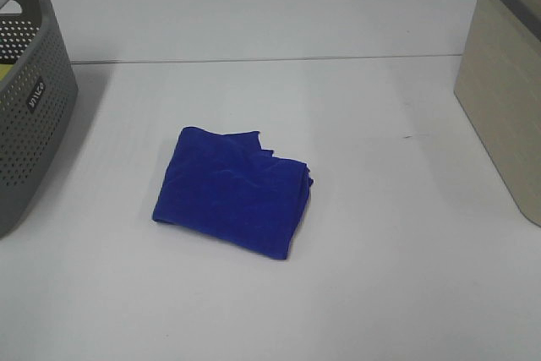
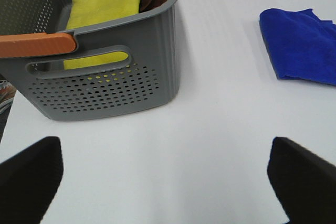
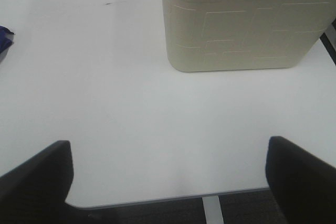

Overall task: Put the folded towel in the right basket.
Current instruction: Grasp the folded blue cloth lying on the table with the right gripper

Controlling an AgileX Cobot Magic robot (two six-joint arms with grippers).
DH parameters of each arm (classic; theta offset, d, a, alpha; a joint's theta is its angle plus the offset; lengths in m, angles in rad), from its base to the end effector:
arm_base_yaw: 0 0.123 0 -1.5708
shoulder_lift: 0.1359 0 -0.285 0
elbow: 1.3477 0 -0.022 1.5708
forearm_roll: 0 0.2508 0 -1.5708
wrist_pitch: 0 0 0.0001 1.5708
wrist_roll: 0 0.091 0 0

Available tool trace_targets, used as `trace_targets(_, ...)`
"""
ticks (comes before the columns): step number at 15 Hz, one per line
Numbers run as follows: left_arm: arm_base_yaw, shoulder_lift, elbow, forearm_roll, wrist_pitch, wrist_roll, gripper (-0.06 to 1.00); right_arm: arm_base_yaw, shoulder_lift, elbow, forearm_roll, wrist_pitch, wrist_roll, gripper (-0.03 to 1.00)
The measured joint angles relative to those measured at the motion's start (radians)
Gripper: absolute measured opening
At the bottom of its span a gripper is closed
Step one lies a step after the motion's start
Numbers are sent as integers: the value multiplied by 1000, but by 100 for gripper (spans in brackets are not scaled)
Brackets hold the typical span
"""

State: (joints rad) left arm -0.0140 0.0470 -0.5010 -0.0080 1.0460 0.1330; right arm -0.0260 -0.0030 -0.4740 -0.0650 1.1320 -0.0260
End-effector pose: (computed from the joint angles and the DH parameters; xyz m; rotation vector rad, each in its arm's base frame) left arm 0.0030 -0.0007 0.2788 0.1525 2.0706 0.0632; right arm -0.0059 -0.0052 0.2646 0.0050 2.1387 -0.1096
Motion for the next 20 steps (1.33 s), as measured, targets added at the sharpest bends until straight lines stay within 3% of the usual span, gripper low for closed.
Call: trace_targets(20,0,0,0,8,0,0,99,0,0,0,0,0,1,96)
